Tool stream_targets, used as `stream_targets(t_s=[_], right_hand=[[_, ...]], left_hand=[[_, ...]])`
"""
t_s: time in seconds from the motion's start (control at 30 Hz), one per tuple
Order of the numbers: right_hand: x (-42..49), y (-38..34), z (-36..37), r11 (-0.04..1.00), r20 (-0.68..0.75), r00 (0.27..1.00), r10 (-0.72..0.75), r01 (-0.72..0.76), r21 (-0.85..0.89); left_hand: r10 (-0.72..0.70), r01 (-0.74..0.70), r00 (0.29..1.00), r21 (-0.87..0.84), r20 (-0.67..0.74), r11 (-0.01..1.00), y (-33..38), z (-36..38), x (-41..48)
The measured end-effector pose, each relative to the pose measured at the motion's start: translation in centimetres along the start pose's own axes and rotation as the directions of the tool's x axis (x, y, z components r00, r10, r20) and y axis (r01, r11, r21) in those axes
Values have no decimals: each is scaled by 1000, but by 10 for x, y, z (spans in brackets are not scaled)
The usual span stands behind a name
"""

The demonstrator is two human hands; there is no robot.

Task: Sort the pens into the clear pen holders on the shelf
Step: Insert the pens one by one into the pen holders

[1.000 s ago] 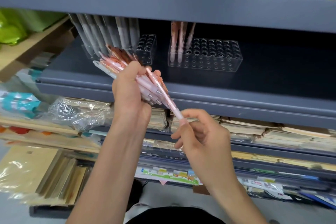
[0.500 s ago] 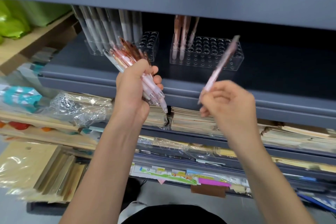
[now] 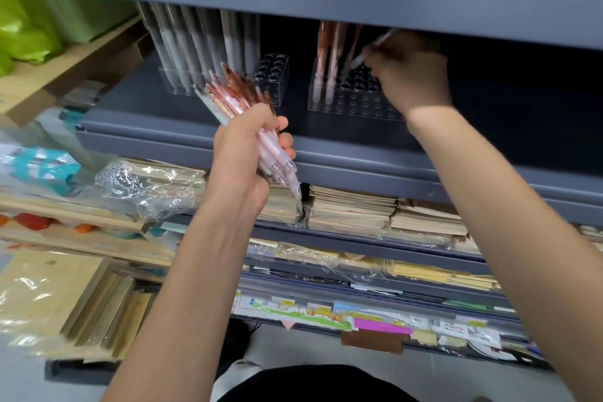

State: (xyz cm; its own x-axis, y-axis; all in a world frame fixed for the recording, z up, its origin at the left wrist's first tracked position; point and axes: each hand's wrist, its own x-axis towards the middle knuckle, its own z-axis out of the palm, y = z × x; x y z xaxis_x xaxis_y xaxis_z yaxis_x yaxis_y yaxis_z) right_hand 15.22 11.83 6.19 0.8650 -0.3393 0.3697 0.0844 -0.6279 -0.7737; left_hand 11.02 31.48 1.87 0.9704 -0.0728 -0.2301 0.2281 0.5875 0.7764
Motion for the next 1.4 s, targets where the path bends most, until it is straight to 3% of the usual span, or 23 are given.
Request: stream_targets(t_s=[0.23,0.43,0.77,1.4], right_hand=[[35,1,14,939,286,944,162,-59,-339],[46,-5,25,877,328,919,218,-38,-478],[43,5,14,939,314,936,160,-46,-340],[21,9,14,958,147,988,-53,92,-273]], left_hand=[[2,-2,1000,40,9,999,-1,-2,-2],[12,-12,1000,38,9,999,-1,-2,-2],[6,-8,998,27,61,1000,0,-7,-4],[0,-3,997,33,75,999,0,-10,-3]])
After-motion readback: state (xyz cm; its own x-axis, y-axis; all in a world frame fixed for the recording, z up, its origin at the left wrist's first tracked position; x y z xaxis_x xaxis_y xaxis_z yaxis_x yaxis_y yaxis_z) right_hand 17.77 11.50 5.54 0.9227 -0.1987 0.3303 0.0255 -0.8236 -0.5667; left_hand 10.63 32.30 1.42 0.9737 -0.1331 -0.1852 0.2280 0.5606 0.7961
